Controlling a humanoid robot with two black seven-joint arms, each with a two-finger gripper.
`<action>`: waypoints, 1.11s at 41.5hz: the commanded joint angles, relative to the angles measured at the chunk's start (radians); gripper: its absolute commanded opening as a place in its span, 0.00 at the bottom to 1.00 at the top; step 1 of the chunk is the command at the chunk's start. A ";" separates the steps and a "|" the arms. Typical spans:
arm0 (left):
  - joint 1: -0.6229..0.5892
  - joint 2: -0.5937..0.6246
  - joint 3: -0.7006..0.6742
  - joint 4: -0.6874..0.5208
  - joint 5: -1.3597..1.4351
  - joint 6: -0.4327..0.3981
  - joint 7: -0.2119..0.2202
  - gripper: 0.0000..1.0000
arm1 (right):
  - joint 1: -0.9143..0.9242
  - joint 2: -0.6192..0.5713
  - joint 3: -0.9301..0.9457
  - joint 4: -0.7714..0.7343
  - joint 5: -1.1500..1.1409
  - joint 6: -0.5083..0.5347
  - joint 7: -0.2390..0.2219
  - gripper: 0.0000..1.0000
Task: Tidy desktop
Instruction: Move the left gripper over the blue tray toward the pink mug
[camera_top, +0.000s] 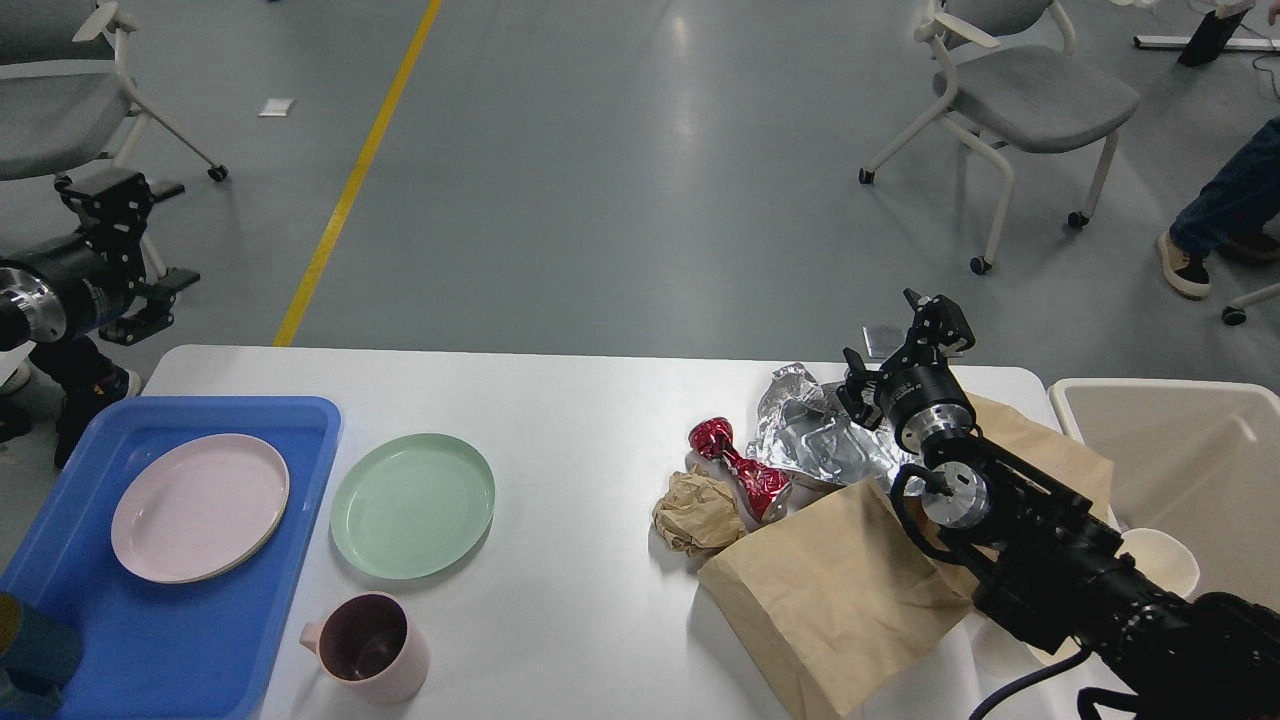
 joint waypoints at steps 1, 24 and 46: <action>-0.080 0.013 0.361 -0.010 0.001 -0.163 0.086 0.97 | -0.001 0.000 -0.001 0.000 0.000 0.000 0.000 1.00; -0.305 -0.062 1.076 -0.281 0.004 -0.278 0.095 0.97 | -0.001 0.000 -0.001 0.000 0.000 0.000 0.000 1.00; -0.551 -0.311 1.459 -0.711 0.004 -0.278 0.094 0.97 | -0.001 0.000 -0.001 0.000 0.000 0.000 0.000 1.00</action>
